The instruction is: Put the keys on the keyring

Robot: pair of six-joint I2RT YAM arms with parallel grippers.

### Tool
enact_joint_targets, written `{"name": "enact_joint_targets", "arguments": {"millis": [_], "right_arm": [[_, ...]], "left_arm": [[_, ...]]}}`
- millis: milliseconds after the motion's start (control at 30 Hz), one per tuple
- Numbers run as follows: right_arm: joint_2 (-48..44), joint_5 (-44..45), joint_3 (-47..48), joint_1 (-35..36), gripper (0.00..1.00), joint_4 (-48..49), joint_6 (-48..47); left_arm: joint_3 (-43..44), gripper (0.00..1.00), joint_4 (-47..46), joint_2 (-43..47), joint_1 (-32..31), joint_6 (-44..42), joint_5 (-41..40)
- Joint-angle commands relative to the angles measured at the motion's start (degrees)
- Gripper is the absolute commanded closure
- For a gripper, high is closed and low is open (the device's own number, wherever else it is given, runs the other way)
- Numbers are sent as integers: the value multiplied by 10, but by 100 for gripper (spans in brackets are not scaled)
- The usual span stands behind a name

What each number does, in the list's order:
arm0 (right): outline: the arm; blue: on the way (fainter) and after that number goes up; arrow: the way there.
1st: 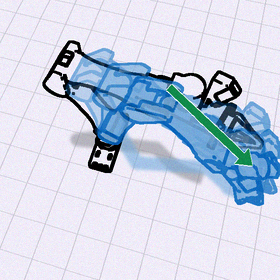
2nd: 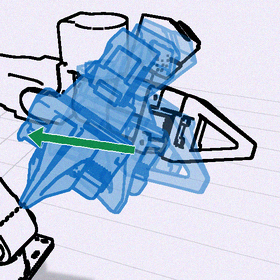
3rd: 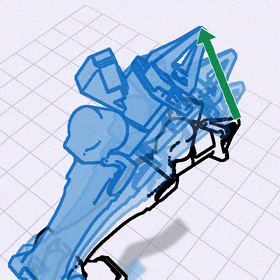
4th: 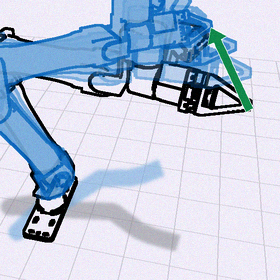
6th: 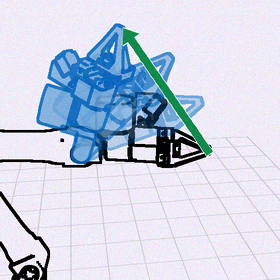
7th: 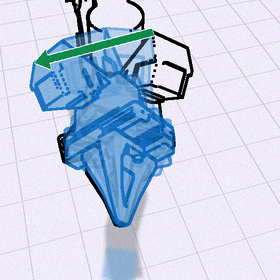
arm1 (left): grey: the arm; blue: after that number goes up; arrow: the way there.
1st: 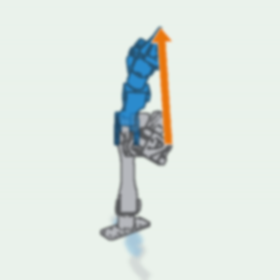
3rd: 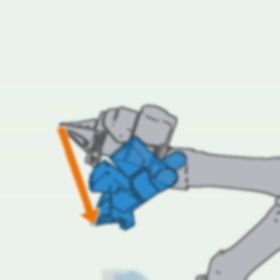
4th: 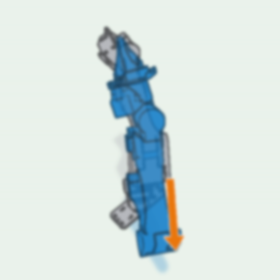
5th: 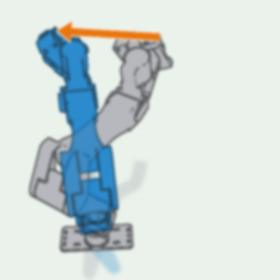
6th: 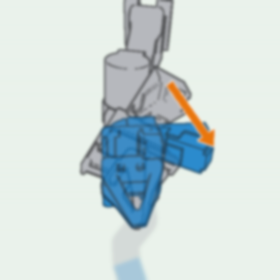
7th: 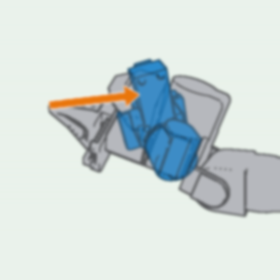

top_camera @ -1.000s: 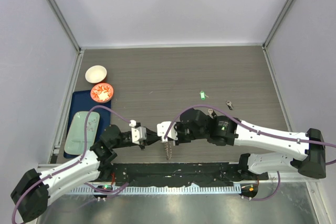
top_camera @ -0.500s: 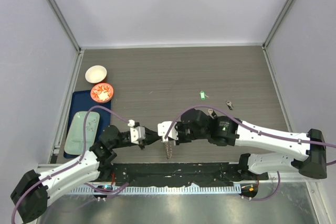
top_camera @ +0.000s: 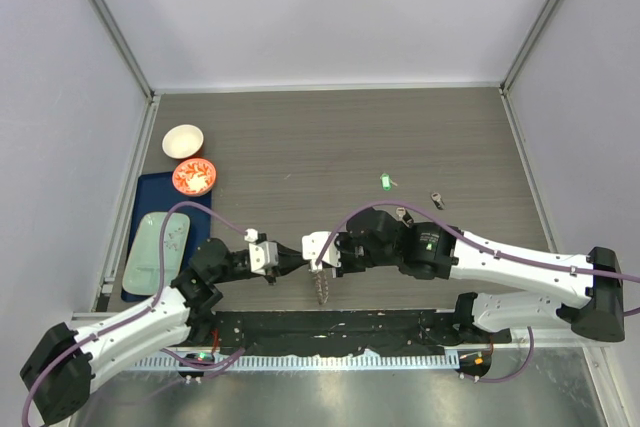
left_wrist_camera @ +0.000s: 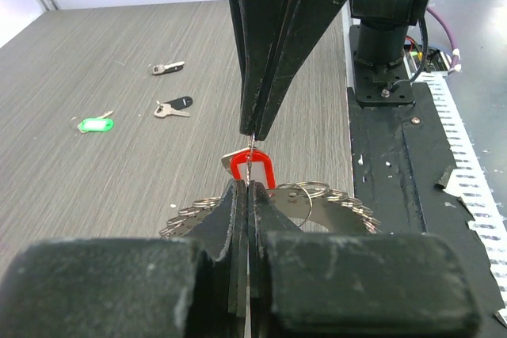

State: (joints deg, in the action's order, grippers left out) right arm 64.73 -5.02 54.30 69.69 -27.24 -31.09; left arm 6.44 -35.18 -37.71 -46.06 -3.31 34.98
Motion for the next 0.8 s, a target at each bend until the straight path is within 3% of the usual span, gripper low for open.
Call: {"name": "enact_joint_targets", "arguments": {"millis": [0,767], "right_arm": [[-16,-2,-3,4,99,34,8],[-10,-3,-6,4,99,40,8]], "left_arm": [[18,100,-35,-4,-3,-4,4],[20,100,-43,-12,-2,2,12]]}}
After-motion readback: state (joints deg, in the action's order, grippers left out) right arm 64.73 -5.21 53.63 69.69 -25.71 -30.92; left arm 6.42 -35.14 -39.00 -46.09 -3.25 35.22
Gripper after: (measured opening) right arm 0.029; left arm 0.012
